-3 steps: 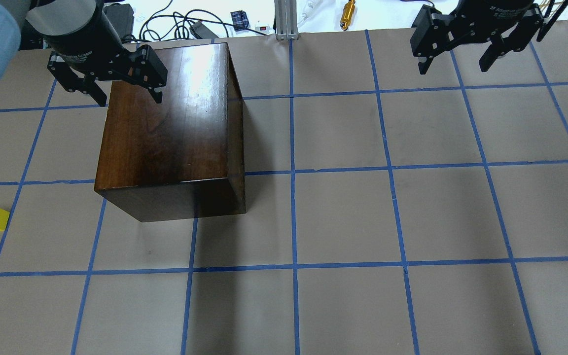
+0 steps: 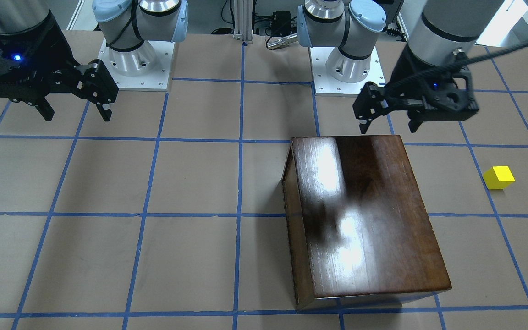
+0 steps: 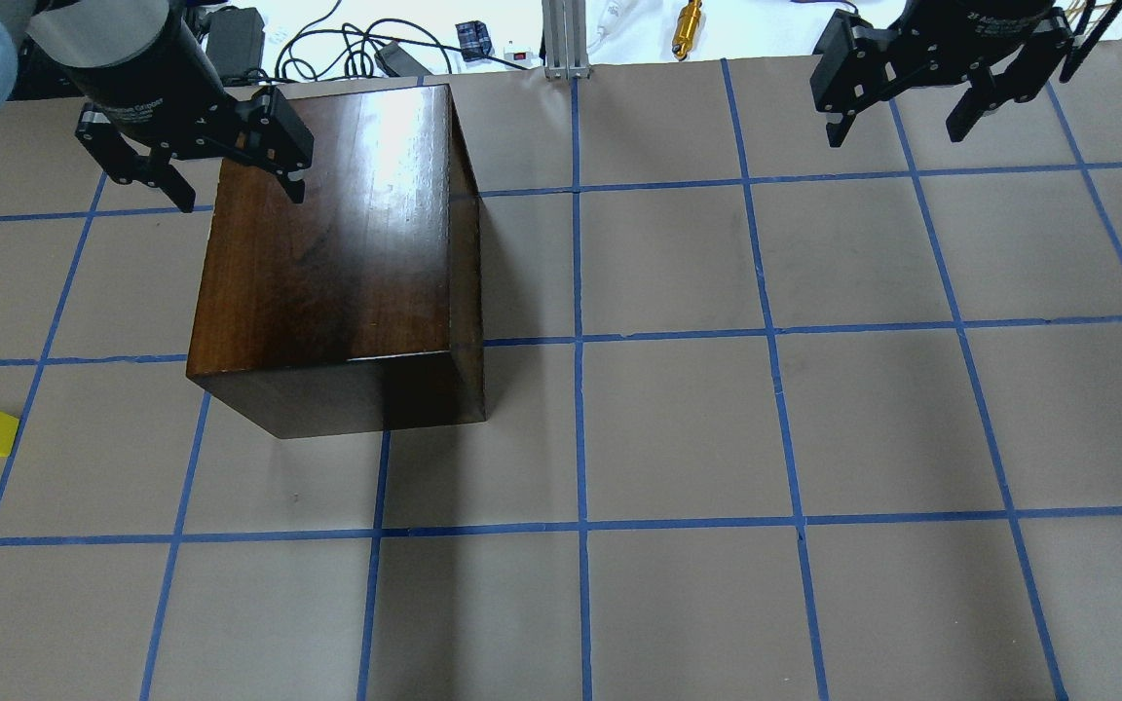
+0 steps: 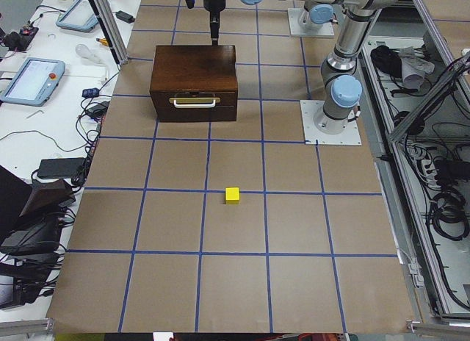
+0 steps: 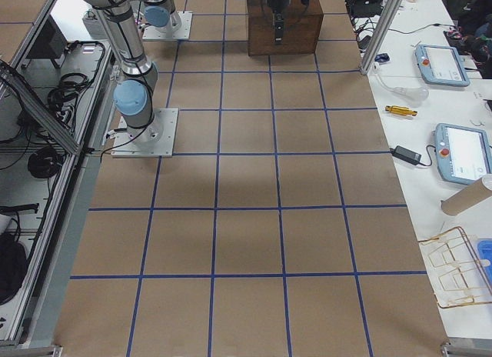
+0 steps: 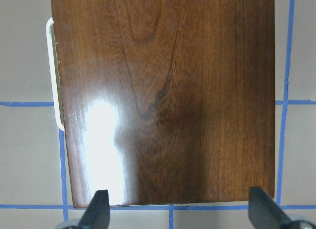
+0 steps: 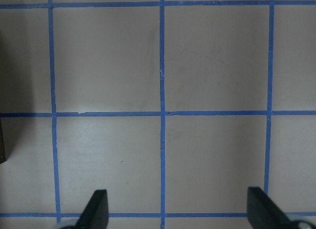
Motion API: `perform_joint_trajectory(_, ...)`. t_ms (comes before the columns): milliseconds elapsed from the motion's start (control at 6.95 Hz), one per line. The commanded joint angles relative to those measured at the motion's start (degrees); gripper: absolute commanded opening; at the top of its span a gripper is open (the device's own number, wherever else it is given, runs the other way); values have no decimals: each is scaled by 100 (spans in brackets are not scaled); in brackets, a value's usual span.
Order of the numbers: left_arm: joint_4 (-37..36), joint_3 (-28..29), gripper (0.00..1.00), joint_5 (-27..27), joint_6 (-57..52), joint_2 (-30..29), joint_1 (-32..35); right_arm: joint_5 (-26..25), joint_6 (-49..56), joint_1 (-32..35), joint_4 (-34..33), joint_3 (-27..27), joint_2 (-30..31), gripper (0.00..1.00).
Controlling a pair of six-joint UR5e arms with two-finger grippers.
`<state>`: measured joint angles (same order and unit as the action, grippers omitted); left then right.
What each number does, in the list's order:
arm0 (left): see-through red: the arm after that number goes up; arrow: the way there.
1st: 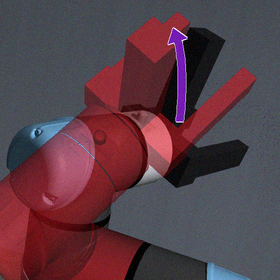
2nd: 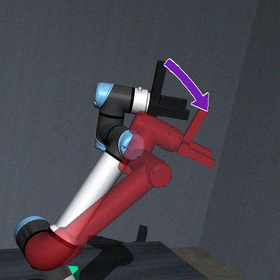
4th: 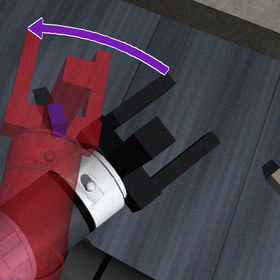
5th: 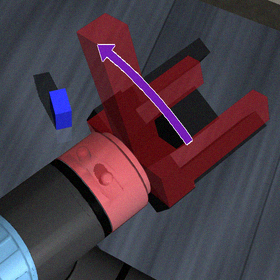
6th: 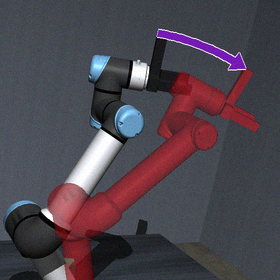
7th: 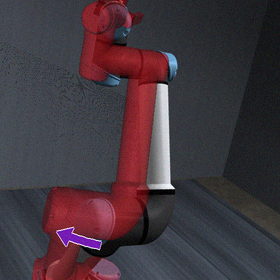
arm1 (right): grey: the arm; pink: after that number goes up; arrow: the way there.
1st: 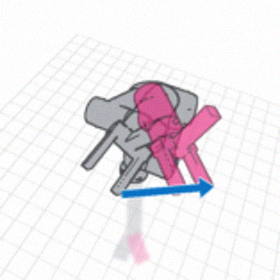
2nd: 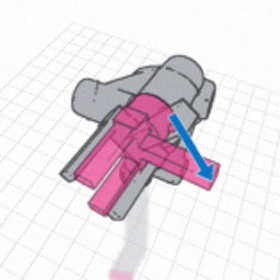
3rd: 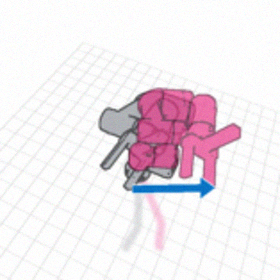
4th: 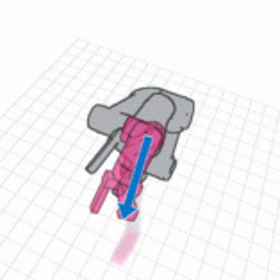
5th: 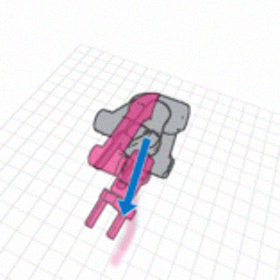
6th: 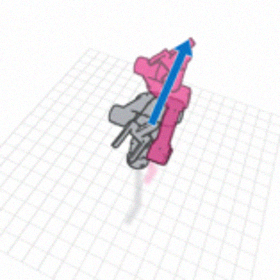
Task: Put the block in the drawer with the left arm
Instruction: 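Move the left gripper down beside the cabinet toward the white drawer handle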
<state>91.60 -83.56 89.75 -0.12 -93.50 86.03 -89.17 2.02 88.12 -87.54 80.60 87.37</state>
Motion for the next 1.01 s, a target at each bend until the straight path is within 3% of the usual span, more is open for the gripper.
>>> perform_joint_trajectory(0,7,190,100,-647,-371,-273,-882,-4,0,3,0,0,0,100)
perform_joint_trajectory(432,-63,95,100,-1301,-1198,-703,-1937,-4,0,3,0,0,0,100)
perform_joint_trajectory(576,-80,-37,100,-1294,-1714,-870,-2115,-4,0,3,0,0,8,100)
perform_joint_trajectory(863,-780,-536,100,-1294,-2246,-1099,-2309,-4,0,3,0,0,8,100)
